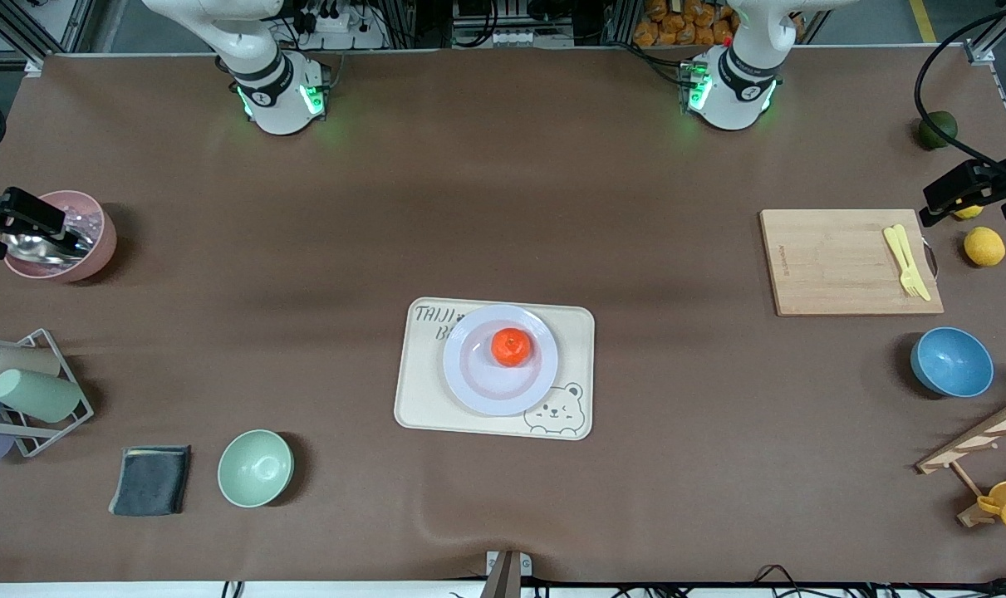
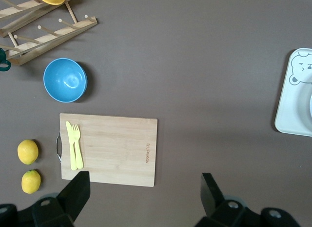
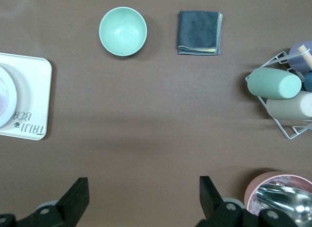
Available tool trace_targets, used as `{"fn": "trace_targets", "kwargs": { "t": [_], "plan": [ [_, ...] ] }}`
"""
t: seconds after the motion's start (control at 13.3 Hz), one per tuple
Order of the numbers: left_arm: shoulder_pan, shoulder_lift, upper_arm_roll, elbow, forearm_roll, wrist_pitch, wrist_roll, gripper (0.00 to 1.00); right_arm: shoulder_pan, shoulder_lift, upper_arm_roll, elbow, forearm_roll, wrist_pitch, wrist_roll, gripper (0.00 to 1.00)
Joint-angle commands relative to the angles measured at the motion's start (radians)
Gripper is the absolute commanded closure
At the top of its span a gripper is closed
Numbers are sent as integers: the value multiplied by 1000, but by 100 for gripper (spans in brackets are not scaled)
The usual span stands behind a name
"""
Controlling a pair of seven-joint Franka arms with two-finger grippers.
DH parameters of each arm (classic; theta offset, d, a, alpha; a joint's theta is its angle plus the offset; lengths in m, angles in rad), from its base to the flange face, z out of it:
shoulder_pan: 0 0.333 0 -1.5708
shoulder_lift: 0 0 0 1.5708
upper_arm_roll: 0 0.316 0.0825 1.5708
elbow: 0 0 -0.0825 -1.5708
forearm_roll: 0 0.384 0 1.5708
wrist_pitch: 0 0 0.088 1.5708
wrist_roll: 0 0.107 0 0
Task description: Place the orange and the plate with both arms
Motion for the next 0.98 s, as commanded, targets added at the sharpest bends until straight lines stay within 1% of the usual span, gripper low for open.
{"fn": "trace_targets", "kwargs": {
  "t": [0.0,0.38,0.68,0.9],
  "plan": [
    [7,-11,1,3,-20,-5,29,0,14,-22,-3,-24,-62,16,13,0],
    [4,-5,-7,6,-20,-12,30,0,14,-19,-3,-25,-56,16,18,0],
    [-29,-1,-10,9,-18,-12,29,0,17,-13,-3,-7,-53,15,18,0],
    [-33,7,-13,9,-21,-12,32,0,31,-13,-3,-2,-53,13,18,0]
  ]
}}
